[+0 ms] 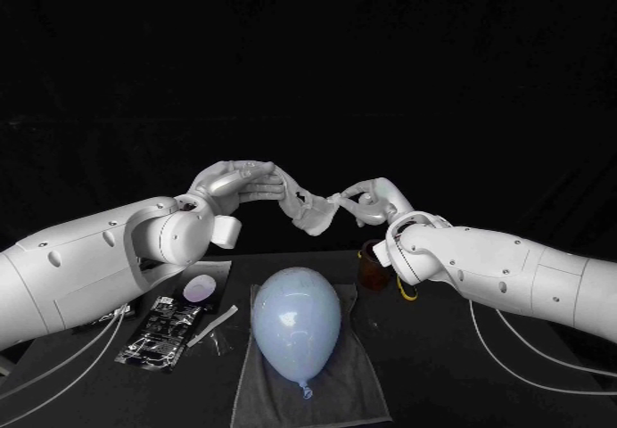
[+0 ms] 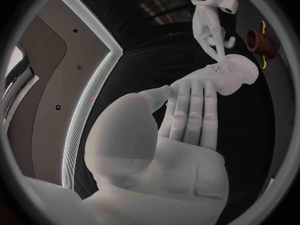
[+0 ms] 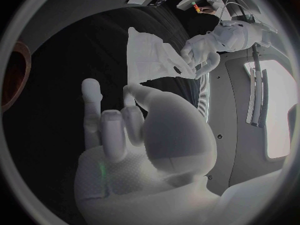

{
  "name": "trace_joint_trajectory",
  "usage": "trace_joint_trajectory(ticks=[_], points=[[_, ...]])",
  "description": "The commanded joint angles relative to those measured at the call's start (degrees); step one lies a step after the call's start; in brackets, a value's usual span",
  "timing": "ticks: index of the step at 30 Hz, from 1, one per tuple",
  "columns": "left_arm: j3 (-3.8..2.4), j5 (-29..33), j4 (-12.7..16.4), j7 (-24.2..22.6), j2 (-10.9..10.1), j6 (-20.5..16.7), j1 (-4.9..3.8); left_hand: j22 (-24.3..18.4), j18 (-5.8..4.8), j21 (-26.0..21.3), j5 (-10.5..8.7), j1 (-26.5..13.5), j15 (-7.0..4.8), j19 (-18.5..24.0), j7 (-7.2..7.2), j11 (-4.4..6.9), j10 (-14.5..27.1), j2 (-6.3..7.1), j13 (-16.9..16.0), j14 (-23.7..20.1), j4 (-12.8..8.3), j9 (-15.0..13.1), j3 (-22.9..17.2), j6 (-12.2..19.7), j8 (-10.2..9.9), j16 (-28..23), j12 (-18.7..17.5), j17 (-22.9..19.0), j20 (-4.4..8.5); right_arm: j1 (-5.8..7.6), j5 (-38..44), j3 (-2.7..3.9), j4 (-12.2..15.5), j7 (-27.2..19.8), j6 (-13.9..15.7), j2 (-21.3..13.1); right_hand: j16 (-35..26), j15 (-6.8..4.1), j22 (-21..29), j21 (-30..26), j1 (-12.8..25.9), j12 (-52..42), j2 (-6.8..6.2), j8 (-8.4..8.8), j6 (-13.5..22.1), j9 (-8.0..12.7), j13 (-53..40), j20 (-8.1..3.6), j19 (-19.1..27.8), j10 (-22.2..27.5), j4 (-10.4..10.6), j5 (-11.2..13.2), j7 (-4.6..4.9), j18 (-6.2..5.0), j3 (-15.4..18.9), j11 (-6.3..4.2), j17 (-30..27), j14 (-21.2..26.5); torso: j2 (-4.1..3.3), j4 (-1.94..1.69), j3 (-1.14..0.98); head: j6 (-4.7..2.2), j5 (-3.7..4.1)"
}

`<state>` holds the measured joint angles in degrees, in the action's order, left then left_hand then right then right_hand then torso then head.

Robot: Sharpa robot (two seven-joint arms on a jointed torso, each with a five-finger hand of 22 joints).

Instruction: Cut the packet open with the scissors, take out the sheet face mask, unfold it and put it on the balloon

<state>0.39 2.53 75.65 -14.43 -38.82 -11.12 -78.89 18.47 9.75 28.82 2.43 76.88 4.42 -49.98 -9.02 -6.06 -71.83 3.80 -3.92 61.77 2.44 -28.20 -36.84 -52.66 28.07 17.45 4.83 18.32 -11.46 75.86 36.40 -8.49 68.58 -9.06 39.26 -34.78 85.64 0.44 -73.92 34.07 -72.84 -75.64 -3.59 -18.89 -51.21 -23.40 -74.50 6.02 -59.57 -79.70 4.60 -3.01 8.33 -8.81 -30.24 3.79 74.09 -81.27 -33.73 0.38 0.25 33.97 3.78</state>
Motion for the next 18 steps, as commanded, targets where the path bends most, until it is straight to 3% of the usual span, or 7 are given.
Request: trace_joint_trajectory(ticks=[1,4,8,14,18], points=[[-0.09,0.1,0.1,0.3,0.3,-1.2,-0.17,0.4,0.76,0.8,0.33,-0.2,-0.26,-0.9,0.21,0.18,-0.6,-0.44,-0.1,1.3,-1.4,-2.4,-0.9,-0.2,-0.1,0.4,-0.4,0.4,0.29,-0.01,-0.8,0.00,-0.1,-0.2,-2.4,0.1,-1.1,0.97,0.5,-1.1,1.1,2.7,-1.50,2.10,2.9,1.1,2.6,0.67,1.2,2.7,0.3,0.2,1.50,-0.76,1.5,1.27,-2.8,2.4,-0.02,-0.02,0.03,-0.03,-0.03],[-0.09,0.1,0.1,0.6,0.4,-1.8,-0.22,1.4,0.76,2.6,0.34,-0.2,-0.98,-2.2,0.35,0.39,-0.9,-0.47,0.0,3.8,-1.5,-2.8,-0.5,-0.4,-0.5,2.1,-0.9,1.3,1.14,-0.01,-0.7,-0.01,-0.1,0.3,-2.9,0.0,-1.8,1.85,1.0,-2.1,1.0,4.3,-2.84,3.67,4.3,1.9,4.5,1.51,2.0,4.7,-0.1,0.2,2.41,-0.76,3.1,2.10,-4.7,4.0,0.00,-0.04,0.03,-0.05,-0.16],[-0.09,-0.1,0.2,1.1,0.5,-2.7,-0.29,2.3,0.65,3.9,0.35,-0.2,-1.30,-2.5,0.45,0.52,-1.1,-0.41,0.0,4.6,-1.6,-3.0,-0.5,-0.7,-0.8,3.2,-1.1,2.2,1.67,-0.01,-0.1,-0.02,-0.3,0.9,-3.1,-0.2,-2.1,2.24,1.3,-2.7,0.8,5.3,-3.51,4.63,5.0,2.4,5.8,2.05,2.4,6.0,-0.2,0.2,2.75,-0.90,4.3,2.48,-6.0,5.2,0.00,-0.04,0.04,-0.11,-0.29],[-0.07,-0.8,0.3,2.4,0.5,-4.6,-0.39,5.3,0.67,8.7,0.35,-0.3,-2.50,-4.2,0.76,1.02,-1.4,-0.10,0.0,7.7,-1.8,-3.5,-0.4,-1.4,-1.8,9.1,-1.2,5.9,3.28,-0.01,1.3,-0.03,-0.2,0.8,-2.0,-1.1,-2.0,2.34,1.5,-3.0,0.1,5.1,-3.65,4.94,5.1,2.6,5.9,2.30,2.5,6.2,-0.6,0.2,2.82,-1.06,4.8,2.55,-5.9,5.2,-0.01,0.00,0.03,-0.15,-0.53],[-0.06,-1.9,0.4,3.8,0.4,-5.9,-0.47,7.8,0.63,12.3,0.37,-0.6,-3.02,-4.3,0.94,1.25,-1.6,0.26,0.1,8.0,-1.6,-4.0,-0.9,-1.9,-2.6,14.6,-1.2,9.5,4.12,-0.02,2.2,-0.02,0.9,-0.8,-0.3,-1.9,-1.0,2.07,1.5,-2.8,-1.4,2.9,-2.82,4.07,2.8,2.3,4.1,2.46,1.9,4.3,-1.6,0.2,2.37,-1.43,4.6,2.20,-3.8,3.6,0.01,-0.03,0.02,-0.17,-0.58]])
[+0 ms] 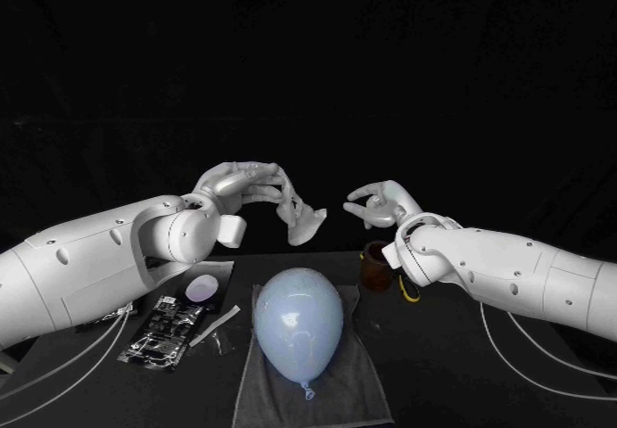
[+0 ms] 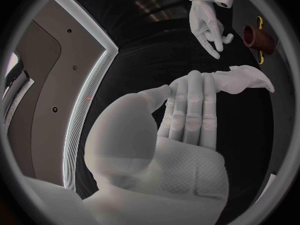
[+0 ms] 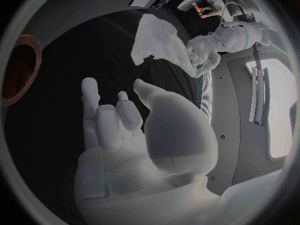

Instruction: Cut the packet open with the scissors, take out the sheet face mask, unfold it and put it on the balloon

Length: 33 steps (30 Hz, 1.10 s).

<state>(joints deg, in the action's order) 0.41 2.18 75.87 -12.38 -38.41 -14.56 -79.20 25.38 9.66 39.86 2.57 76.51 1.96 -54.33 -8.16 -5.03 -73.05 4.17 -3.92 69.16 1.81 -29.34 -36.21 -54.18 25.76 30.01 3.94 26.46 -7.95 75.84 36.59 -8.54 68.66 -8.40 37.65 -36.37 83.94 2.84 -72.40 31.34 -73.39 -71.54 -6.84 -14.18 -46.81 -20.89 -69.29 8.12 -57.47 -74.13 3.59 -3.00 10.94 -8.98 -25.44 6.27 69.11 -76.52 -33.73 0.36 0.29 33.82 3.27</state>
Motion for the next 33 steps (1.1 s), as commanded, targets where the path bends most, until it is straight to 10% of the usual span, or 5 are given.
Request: trace_joint_trajectory(ticks=[1,16,33], points=[[-0.07,-1.8,0.2,2.1,0.0,-2.8,-0.19,2.2,0.65,3.1,0.15,-0.4,-0.57,0.3,0.21,0.31,-0.4,0.17,0.1,-0.1,-0.8,-3.3,-1.9,-0.5,-0.7,5.1,-0.3,3.3,0.92,0.00,2.2,0.03,1.3,-1.9,1.7,-0.4,1.3,-0.63,-0.1,0.2,-1.5,-2.7,0.95,-1.08,-2.8,-0.2,-2.4,0.27,-0.7,-2.6,-1.0,0.1,-0.63,-1.45,-0.4,-0.64,2.6,-2.3,0.00,-0.03,-0.04,-0.02,-0.09],[0.04,-8.6,-0.5,10.1,1.1,-6.3,-0.27,8.0,0.79,11.8,0.22,-0.9,-1.63,0.3,0.42,0.89,-1.7,1.11,-0.2,-0.2,-0.8,-5.2,-4.4,-1.5,-2.2,20.8,-0.1,10.9,2.03,0.05,6.5,0.34,14.4,-6.0,7.1,-1.8,4.8,-2.36,-4.8,13.2,-2.0,-13.5,2.70,-1.68,-8.3,0.6,-14.0,-1.33,-9.2,-11.7,-3.4,-1.1,-2.70,0.35,-1.2,-2.49,14.0,-9.9,-0.01,-0.03,0.00,0.35,0.04],[0.11,-12.0,-0.2,15.9,1.6,-6.2,-0.27,10.4,0.82,15.6,0.25,-1.6,-2.13,-0.7,0.76,1.28,-2.4,1.72,-0.6,1.9,-0.8,-6.1,-5.3,-1.8,-2.7,27.1,0.1,11.7,2.49,0.08,9.7,0.58,12.9,-1.9,11.3,3.0,5.0,-2.24,-5.4,14.0,-0.1,-14.3,1.43,-0.55,-7.9,1.4,-14.9,-1.39,-9.8,-12.3,-3.4,-1.3,-2.36,0.48,-0.2,-2.24,14.2,-10.2,-0.06,0.00,0.08,0.61,0.09]])
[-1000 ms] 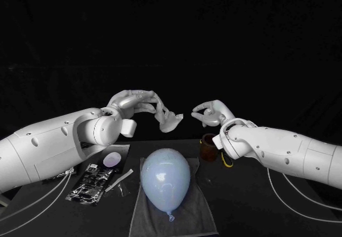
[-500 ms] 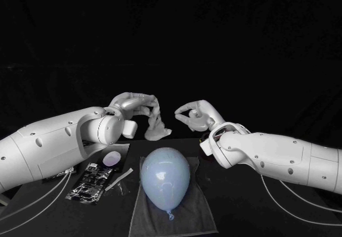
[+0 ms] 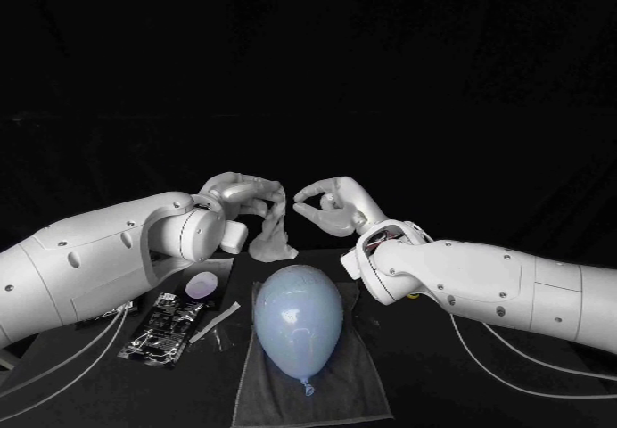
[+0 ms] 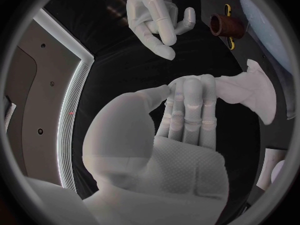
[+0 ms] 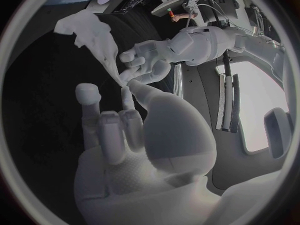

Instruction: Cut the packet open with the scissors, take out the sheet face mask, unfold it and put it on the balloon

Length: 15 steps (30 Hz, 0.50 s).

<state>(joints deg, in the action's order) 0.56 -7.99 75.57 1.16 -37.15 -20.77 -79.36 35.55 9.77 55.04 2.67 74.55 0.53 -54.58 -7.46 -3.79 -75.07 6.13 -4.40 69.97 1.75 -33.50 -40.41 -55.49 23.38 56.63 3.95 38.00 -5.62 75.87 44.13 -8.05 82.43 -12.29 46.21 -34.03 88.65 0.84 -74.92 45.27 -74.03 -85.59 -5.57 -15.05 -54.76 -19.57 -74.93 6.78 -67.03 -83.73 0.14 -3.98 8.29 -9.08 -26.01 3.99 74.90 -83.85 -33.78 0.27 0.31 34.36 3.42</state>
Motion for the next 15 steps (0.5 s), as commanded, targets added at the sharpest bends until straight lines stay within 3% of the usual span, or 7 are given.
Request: trace_joint_trajectory(ticks=[1,15], points=[[-0.04,-1.9,0.0,2.5,0.4,0.0,-0.11,0.3,0.71,0.6,0.14,0.3,-0.72,-0.4,0.10,0.08,-0.5,-0.18,-0.1,1.2,-0.8,-2.0,-1.1,-0.5,-0.4,0.8,0.1,0.2,0.18,0.05,2.3,0.10,-1.2,2.4,2.8,0.9,0.2,-0.17,-2.8,-0.1,0.9,-0.1,-0.16,0.52,0.2,0.2,-9.1,0.00,-0.1,-2.6,0.1,-0.3,0.38,0.55,0.7,0.13,8.2,-2.7,-0.03,0.09,0.04,0.08,-0.07],[0.01,-2.4,0.1,2.6,0.9,-0.7,-0.09,0.9,0.70,1.5,0.14,0.2,-0.85,-0.3,0.28,0.27,-0.8,-0.05,-0.6,1.7,-0.8,-2.3,-1.1,-0.7,-0.5,3.3,0.4,1.1,0.27,0.04,6.4,0.14,-4.6,9.6,2.1,3.9,0.0,0.12,-2.5,-1.8,3.0,0.6,-1.71,1.24,0.3,0.7,-8.1,0.29,1.1,-1.8,1.1,0.6,0.61,0.23,3.0,0.40,6.9,-2.0,0.04,0.06,0.00,0.21,0.04]])
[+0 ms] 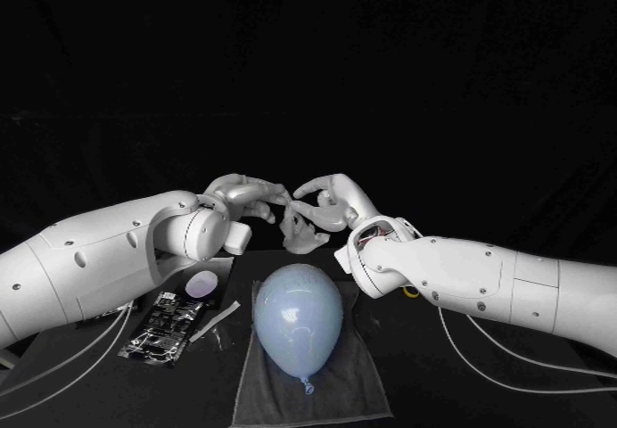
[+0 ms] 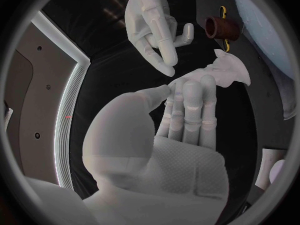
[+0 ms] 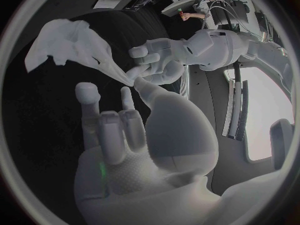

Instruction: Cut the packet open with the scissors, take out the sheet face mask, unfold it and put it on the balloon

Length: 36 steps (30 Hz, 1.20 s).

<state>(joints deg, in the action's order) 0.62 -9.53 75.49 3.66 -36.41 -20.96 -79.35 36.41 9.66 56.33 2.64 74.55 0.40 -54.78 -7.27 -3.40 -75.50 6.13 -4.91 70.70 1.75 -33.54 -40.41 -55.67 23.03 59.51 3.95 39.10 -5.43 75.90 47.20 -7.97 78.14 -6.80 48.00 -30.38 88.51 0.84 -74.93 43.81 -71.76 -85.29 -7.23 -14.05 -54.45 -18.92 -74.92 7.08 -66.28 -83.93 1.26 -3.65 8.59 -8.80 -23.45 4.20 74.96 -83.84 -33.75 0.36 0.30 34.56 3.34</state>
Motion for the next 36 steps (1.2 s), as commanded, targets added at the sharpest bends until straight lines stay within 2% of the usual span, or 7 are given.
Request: trace_joint_trajectory(ticks=[1,8,17,23,36], points=[[-0.05,-0.9,0.3,0.1,0.1,-0.5,-0.09,0.1,0.81,0.3,0.17,0.2,-0.73,-0.1,0.12,-0.10,-0.4,-0.03,-0.1,1.0,-0.9,-2.3,-1.1,-0.5,-0.2,0.5,0.4,0.1,0.08,0.01,3.6,0.06,-0.4,4.7,0.4,0.3,0.1,0.12,-2.4,-0.5,0.8,0.4,-0.12,0.28,0.0,0.1,-8.0,-0.01,0.4,-1.5,0.1,0.3,0.33,-0.07,0.6,0.20,6.7,-2.0,0.00,-0.03,0.02,0.01,0.12],[-0.05,-1.0,0.5,-0.3,0.2,-0.9,-0.09,0.1,0.82,0.4,0.17,0.2,-0.75,0.0,0.13,-0.08,-0.4,-0.02,-0.1,1.0,-0.9,-2.3,-1.1,-0.5,-0.2,0.8,0.4,0.3,0.09,-0.02,4.6,0.06,-0.7,6.8,0.2,0.6,0.0,0.14,-2.3,-0.8,1.0,0.6,-0.27,0.22,-0.2,0.1,-7.7,0.03,0.6,-1.3,0.3,0.4,0.25,-0.13,1.1,0.18,6.4,-1.8,-0.02,0.00,0.01,0.01,0.08],[-0.05,-1.1,0.6,-0.5,0.2,-1.5,-0.08,0.2,0.82,0.5,0.17,0.2,-0.77,0.0,0.15,-0.06,-0.5,-0.01,-0.2,1.1,-0.9,-2.3,-1.1,-0.6,-0.2,1.1,0.4,0.5,0.10,-0.36,4.8,0.05,-0.4,7.2,-0.6,1.0,0.1,-0.12,-2.4,-0.5,0.7,0.3,-0.08,-0.47,-1.5,0.0,-8.0,-0.07,0.5,-1.5,0.4,0.4,-0.24,-0.13,1.7,-0.21,6.6,-1.9,0.04,0.04,-0.02,0.10,-0.14],[-0.05,-1.1,0.6,-0.6,0.3,-1.8,-0.08,0.3,0.82,0.6,0.17,0.2,-0.78,0.0,0.16,-0.06,-0.5,-0.01,-0.2,1.2,-0.9,-2.3,-1.1,-0.6,-0.2,1.4,0.5,0.8,0.11,-0.55,5.1,0.03,-0.5,7.6,-1.3,1.2,0.1,-0.32,-2.4,-0.5,0.6,0.3,-0.12,-0.86,-2.2,-0.2,-8.0,-0.20,0.4,-1.5,0.5,0.5,-0.52,-0.15,2.2,-0.45,6.7,-2.0,-0.02,0.00,0.00,0.11,-0.02],[-0.06,-1.1,0.9,-0.5,0.5,-1.4,-0.08,0.5,0.83,0.9,0.17,0.1,-0.81,0.0,0.17,-0.04,-0.5,0.01,-0.3,1.7,-1.0,-2.4,-1.2,-0.7,-0.2,2.7,0.5,1.8,0.14,-0.72,5.2,0.02,-1.3,8.0,-1.5,2.1,0.1,-0.40,-2.5,-0.4,0.7,0.3,-0.14,-1.01,-2.4,-0.2,-8.1,-0.27,0.4,-1.6,0.7,0.5,-0.62,-0.12,2.5,-0.54,6.7,-2.0,0.02,-0.01,-0.03,0.13,0.00]])
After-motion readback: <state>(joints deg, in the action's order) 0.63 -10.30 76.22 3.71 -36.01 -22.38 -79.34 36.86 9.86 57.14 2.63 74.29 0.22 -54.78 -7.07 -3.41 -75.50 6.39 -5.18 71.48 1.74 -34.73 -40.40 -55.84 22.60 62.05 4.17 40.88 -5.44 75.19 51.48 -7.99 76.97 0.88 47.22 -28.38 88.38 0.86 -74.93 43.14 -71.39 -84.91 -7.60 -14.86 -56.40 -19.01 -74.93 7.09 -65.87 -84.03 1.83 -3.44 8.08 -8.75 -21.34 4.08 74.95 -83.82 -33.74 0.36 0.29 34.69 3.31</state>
